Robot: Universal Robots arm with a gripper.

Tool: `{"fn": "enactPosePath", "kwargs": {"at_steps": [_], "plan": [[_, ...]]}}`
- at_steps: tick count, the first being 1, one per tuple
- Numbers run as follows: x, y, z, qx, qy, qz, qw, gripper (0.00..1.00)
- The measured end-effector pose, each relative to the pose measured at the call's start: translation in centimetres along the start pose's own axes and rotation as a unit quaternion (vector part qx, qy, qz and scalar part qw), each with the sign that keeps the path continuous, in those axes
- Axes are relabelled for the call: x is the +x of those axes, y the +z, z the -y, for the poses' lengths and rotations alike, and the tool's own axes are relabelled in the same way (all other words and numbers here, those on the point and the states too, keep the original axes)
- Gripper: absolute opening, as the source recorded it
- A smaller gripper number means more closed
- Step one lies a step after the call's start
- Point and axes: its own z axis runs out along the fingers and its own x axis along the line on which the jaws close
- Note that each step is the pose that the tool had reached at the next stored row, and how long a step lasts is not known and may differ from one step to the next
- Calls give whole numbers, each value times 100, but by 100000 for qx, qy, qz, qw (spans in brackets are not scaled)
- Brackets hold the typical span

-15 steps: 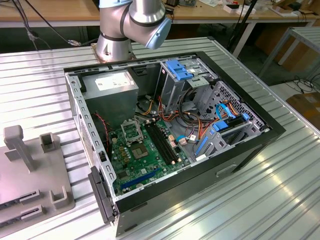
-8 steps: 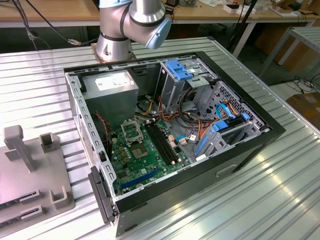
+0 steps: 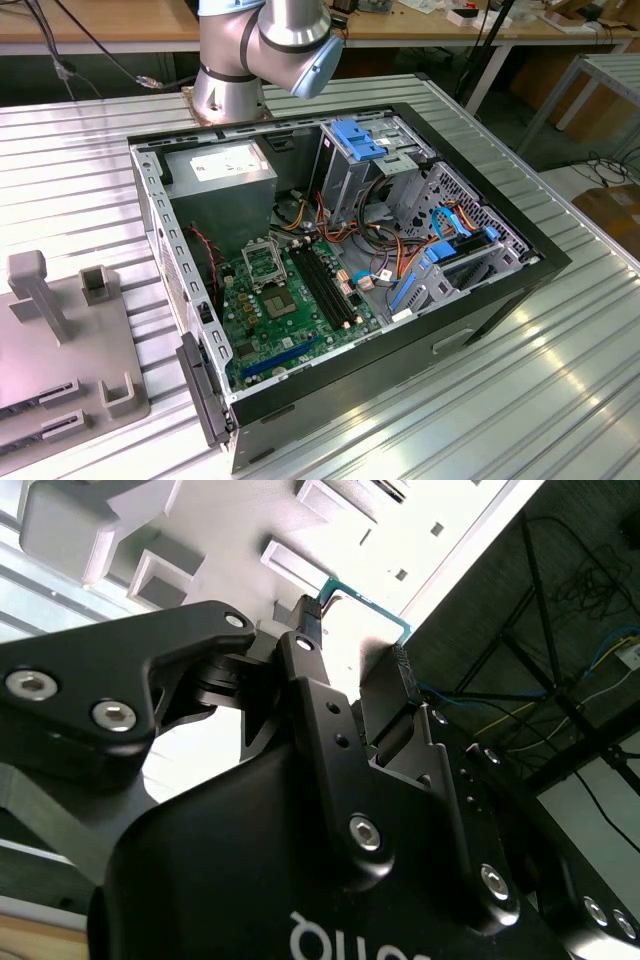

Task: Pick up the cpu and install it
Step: 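Pick up the cpu and move it towards the insertion slot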

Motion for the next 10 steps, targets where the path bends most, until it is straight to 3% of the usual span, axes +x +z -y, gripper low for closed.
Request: {"fn": "enactPosePath", "kwargs": {"at_steps": [10], "plan": [[2, -45, 1, -2, 1, -33, 100000, 41]]}}
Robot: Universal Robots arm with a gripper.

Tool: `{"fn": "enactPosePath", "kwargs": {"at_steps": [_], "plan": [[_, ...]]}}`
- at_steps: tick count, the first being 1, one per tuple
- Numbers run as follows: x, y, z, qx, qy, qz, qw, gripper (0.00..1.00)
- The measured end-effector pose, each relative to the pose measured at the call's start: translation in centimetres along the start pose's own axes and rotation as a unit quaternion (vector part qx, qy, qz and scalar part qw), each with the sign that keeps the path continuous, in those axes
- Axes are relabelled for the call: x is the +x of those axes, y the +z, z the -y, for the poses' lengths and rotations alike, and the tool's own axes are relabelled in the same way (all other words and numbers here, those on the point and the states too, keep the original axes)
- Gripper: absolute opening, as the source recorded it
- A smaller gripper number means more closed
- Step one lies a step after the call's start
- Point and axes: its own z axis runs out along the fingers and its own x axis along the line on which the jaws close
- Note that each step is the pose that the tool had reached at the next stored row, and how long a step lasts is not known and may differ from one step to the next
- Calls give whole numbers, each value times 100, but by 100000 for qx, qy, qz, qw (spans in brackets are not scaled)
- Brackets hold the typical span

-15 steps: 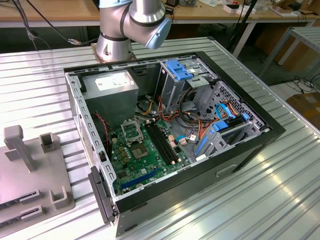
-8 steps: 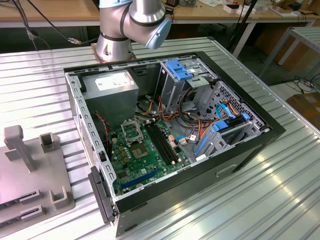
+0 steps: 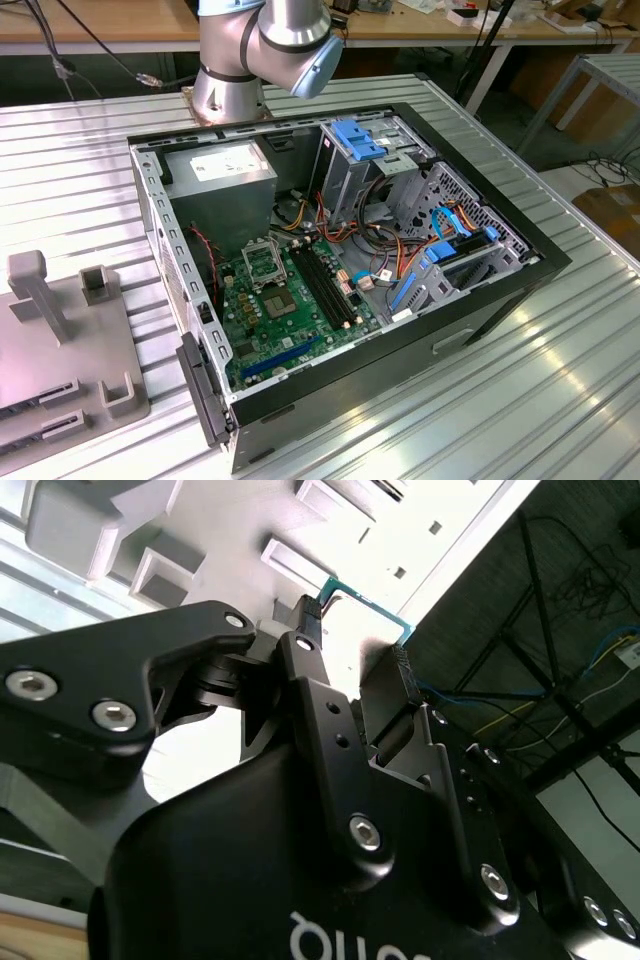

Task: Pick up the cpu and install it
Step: 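Pick up the cpu and move it towards the insertion slot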

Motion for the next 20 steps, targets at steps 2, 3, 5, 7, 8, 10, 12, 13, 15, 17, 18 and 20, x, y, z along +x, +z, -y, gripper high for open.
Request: {"fn": "enactPosePath", "kwargs": {"at_steps": [2, 3, 5, 7, 8, 10, 12, 13, 15, 17, 18, 20], "plan": [[0, -8, 0, 2, -2, -8, 100000, 41], [1, -12, 0, 2, -2, -12, 100000, 41], [1, -20, 0, -1, 0, -12, 100000, 41], [1, -30, 0, 0, -2, -24, 100000, 41], [2, -36, 0, -1, 0, -28, 100000, 41], [2, -46, 1, -1, -2, -38, 100000, 41], [3, -55, 1, -3, -2, -44, 100000, 41], [3, -62, 1, -2, -3, -52, 100000, 41], [3, -71, 1, -2, -2, -60, 100000, 41], [4, -79, 1, -3, 0, -68, 100000, 41], [4, -85, 1, -6, -2, -69, 100000, 41], [5, -99, 1, -4, -3, -84, 100000, 41]]}}
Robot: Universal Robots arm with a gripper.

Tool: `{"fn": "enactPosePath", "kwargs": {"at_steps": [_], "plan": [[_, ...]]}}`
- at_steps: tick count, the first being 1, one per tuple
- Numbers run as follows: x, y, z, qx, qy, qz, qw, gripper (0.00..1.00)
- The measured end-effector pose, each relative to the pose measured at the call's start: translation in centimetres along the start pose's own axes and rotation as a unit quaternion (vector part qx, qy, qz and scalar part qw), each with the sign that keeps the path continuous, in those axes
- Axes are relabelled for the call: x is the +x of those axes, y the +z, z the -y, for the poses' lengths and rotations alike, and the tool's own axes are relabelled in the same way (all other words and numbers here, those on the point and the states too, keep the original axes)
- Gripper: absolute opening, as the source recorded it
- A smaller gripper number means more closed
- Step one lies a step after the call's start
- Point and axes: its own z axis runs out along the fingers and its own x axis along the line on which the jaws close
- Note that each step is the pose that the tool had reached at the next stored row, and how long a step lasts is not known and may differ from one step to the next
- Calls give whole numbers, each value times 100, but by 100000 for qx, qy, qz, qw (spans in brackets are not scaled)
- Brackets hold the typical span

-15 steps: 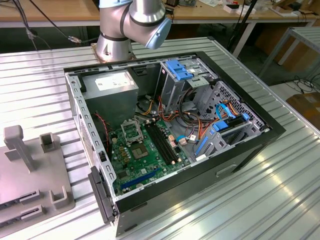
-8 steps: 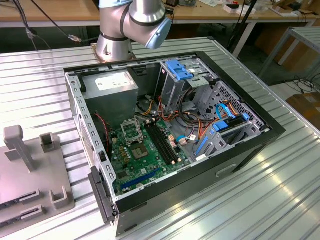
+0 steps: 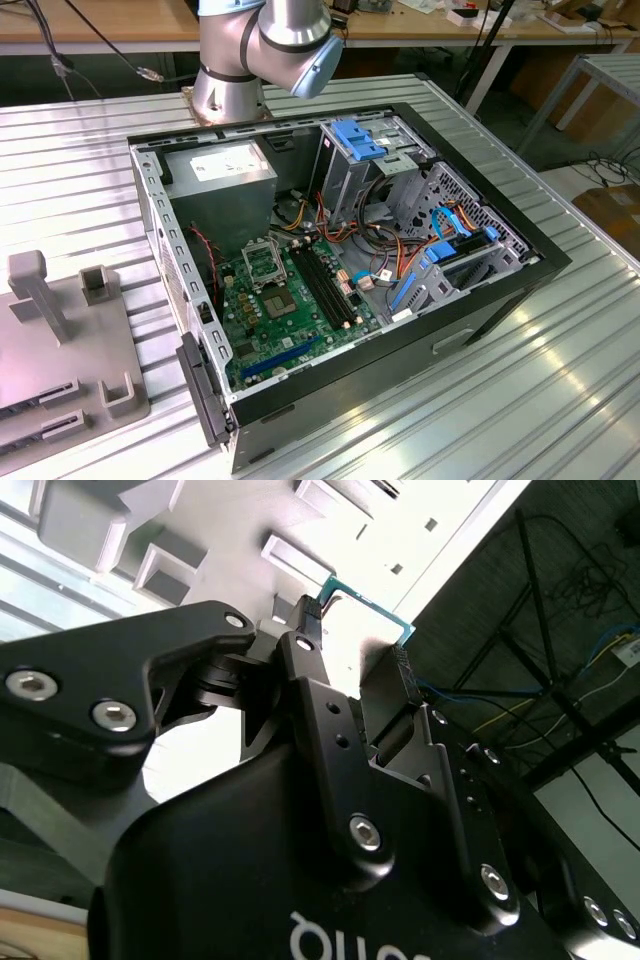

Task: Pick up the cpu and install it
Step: 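Pick up the cpu and move it towards the insertion slot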

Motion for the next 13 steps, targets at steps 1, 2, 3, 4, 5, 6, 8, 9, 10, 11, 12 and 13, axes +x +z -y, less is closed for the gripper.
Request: {"fn": "enactPosePath", "kwargs": {"at_steps": [1, 2, 3, 4, 5, 6, 8, 9, 10, 11, 12, 13], "plan": [[0, -2, 0, -4, 2, 0, 100000, 41], [0, -2, 0, -6, 0, 2, 100000, 41], [0, -3, 0, -6, 1, -1, 100000, 41], [0, -5, 0, -2, 0, -7, 100000, 41], [0, -6, 0, 1, 1, -10, 100000, 41], [0, -6, 0, 3, 1, -15, 100000, 41], [-3, -6, 0, 4, 1, -13, 100000, 41], [-6, -6, 0, -1, 2, -12, 100000, 41], [-12, -7, 1, 2, -3, -11, 100000, 41], [-16, -6, 1, -1, -3, -8, 100000, 41], [-20, -7, 1, 0, 0, -11, 100000, 41], [-24, -7, 2, 0, -3, -12, 100000, 41]]}}
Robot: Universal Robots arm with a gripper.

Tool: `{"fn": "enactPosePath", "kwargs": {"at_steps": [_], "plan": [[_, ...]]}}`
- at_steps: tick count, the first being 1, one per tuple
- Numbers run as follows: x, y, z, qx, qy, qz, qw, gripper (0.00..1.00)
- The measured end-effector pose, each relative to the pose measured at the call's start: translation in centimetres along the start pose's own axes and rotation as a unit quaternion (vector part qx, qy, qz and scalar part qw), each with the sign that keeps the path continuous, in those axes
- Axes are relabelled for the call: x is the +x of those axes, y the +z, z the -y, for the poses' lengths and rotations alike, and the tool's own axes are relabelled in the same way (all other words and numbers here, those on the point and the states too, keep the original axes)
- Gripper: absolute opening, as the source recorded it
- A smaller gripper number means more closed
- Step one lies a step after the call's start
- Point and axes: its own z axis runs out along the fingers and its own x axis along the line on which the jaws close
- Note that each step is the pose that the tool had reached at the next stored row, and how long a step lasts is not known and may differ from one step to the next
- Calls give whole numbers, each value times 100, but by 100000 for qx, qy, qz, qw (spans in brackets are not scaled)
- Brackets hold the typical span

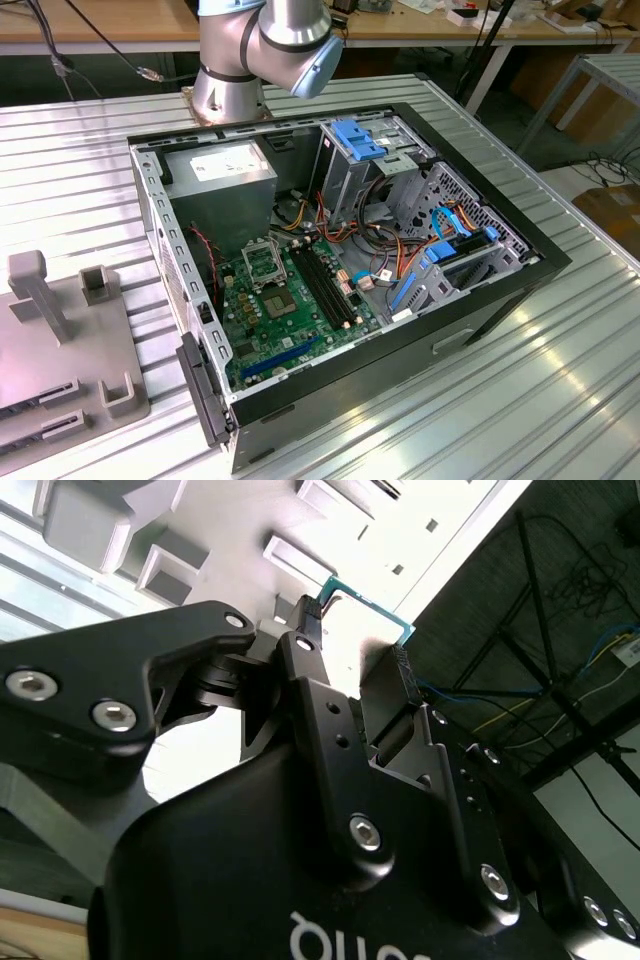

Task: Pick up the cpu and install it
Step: 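Pick up the cpu and move it towards the insertion slot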

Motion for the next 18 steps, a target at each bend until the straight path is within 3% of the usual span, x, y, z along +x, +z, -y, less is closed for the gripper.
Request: {"fn": "enactPosePath", "kwargs": {"at_steps": [10, 18], "plan": [[-34, -7, 2, -3, 6, 7, 100000, 41], [-33, -59, 2, -3, 3, -14, 100000, 41]]}}
